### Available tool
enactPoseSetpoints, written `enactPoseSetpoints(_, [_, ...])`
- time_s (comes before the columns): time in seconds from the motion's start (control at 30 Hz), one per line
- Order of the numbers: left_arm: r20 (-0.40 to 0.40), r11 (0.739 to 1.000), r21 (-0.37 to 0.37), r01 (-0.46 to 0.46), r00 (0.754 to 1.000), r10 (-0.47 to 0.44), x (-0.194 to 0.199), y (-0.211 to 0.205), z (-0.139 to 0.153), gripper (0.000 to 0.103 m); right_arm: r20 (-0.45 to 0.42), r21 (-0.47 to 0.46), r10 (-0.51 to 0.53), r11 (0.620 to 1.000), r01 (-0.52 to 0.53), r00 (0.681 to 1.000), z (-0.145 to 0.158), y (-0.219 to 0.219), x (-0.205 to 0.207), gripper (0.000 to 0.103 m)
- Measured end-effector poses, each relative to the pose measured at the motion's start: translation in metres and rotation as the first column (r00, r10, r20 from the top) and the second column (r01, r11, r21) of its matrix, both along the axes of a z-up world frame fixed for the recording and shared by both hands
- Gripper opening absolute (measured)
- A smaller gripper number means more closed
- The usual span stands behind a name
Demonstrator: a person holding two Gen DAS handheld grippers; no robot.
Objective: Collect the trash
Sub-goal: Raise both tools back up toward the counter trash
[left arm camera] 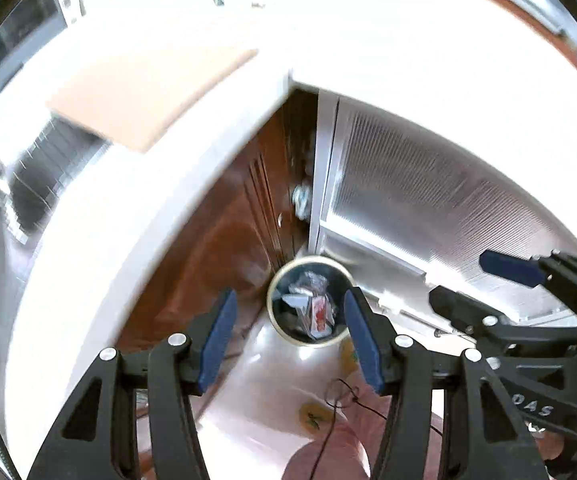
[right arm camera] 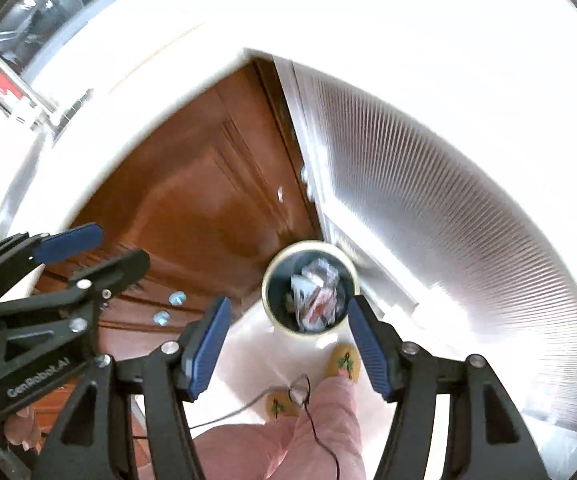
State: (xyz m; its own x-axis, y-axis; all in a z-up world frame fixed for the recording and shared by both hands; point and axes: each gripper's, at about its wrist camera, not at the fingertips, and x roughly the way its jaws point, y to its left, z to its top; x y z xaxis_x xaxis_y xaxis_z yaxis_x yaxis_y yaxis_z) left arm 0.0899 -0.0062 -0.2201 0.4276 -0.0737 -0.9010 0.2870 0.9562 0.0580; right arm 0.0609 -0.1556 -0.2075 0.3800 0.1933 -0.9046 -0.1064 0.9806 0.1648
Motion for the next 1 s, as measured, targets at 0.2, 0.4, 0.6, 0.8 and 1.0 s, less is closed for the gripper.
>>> enactPoseSetpoints(0.2, [0.104, 1.0, -0.02, 0.019, 0.994, -0.017, -0.009, 0.008, 0.079, 0.054, 0.151, 0.009, -0.037, 0.999, 0.036, 0.988, 0.087, -0.004, -0.021, 0.062])
enactPoseSetpoints(0.4, [0.195, 0.998, -0.06, 0.006, 0.981, 0.006, -0.011, 0.019, 0.146, 0.055, 0.268, -0.003, -0.058, 0.998, 0.061, 0.962, 0.141, -0.003, -0.029, 0.062])
enactPoseSetpoints(0.6, [0.258, 0.997, -0.076, 0.002, 0.966, 0.017, -0.004, 0.025, 0.187, 0.057, 0.336, -0.022, -0.056, 0.998, 0.067, 0.94, 0.174, -0.001, -0.018, 0.062])
enactPoseSetpoints(0.8, [0.31, 0.997, -0.071, -0.014, 0.95, 0.035, 0.026, 0.028, 0.222, 0.058, 0.363, -0.037, -0.008, 0.999, 0.023, 0.932, 0.197, -0.006, 0.014, 0.062])
enactPoseSetpoints(1.0, [0.341, 0.997, -0.061, -0.053, 0.937, 0.07, 0.09, 0.024, 0.241, 0.069, 0.346, 0.007, 0.033, 0.999, -0.038, 0.938, 0.2, -0.024, 0.087, 0.062])
